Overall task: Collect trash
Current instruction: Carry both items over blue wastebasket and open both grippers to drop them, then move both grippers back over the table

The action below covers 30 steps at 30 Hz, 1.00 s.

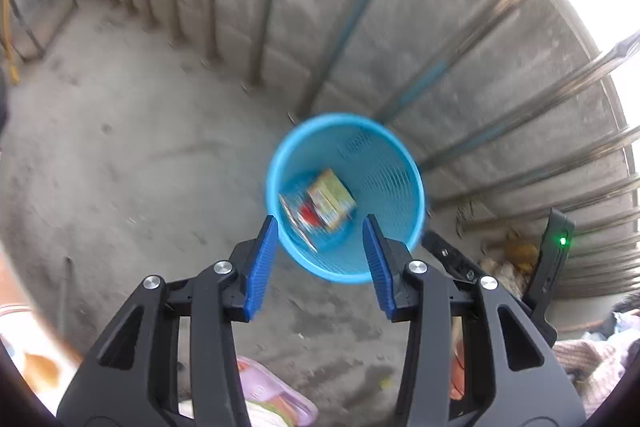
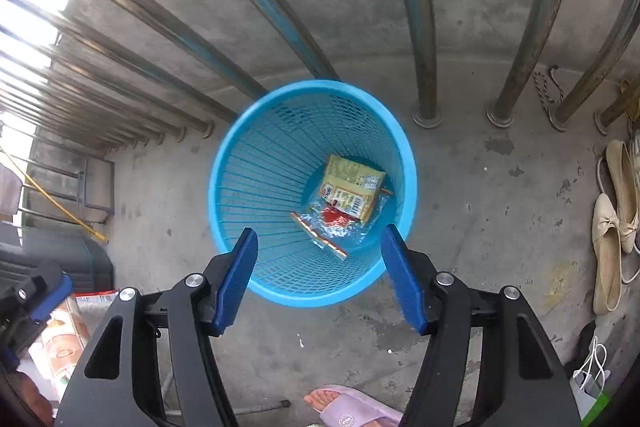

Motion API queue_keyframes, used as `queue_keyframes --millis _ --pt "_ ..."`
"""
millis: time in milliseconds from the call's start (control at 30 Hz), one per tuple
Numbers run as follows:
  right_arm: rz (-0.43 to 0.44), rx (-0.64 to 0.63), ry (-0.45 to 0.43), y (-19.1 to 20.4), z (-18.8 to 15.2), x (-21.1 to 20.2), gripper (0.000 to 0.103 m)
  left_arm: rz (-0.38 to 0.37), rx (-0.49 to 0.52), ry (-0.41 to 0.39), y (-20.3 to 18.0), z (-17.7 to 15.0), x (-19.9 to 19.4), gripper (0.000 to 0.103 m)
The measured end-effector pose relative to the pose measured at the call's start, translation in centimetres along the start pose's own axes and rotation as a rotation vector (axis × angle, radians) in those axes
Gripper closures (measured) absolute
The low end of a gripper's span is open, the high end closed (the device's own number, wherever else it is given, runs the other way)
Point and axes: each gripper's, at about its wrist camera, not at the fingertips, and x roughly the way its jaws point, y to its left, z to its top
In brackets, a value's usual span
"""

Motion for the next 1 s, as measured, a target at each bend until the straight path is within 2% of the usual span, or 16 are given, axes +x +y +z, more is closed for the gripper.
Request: queue_keyframes --millis 67,133,300,333,367,500,633,800,900,1000 --pt "-0.020 -0.035 -0.029 1.1 -0.2 -1.2 0.037 0.024 -0.027 -0.050 0.2 -0.4 -2.7 0.062" --pt "-0.025 -0.077 -0.066 2.8 -0.6 -3.1 0.028 0.002 -0.028 -0.091 0.2 -0.8 -5.7 0.060" --pt "-0.017 -0.222 -0.188 7.4 -2.5 -8.9 0.011 -0.040 -0.007 -0.221 1.3 -3.4 -14.1 0.041" --pt "-0.018 -0.258 -0.216 8.5 -3.0 -10.1 0.007 -0.041 -0.013 -0.239 1.8 -4.1 -15.7 0.034" --pt "-0.022 -0.287 -0.241 9.3 -3.5 -11.1 0.006 -0.036 -0.021 -0.259 2.4 -4.8 -17.2 0.027" --pt "0.007 -0.405 -0.312 12.8 -6.0 -14.8 0.006 -0.007 -0.088 -0.343 5.2 -8.6 -23.4 0.020" --pt "-0.017 -0.544 -0.357 16.1 -9.0 -17.0 0.006 0.044 -0.180 -0.429 8.7 -13.6 -28.9 0.020" --pt "0.010 -0.772 -0.436 19.4 -14.4 -18.6 0.006 0.120 -0.350 -0.573 13.5 -21.8 -35.2 0.017" --pt "0.084 -0.848 -0.421 21.6 -16.7 -19.6 0.006 0.160 -0.458 -0.660 17.0 -27.1 -38.4 0.016" --pt "0.202 -0.895 -0.400 23.4 -18.4 -20.8 0.006 0.225 -0.578 -0.733 20.6 -32.0 -41.1 0.016"
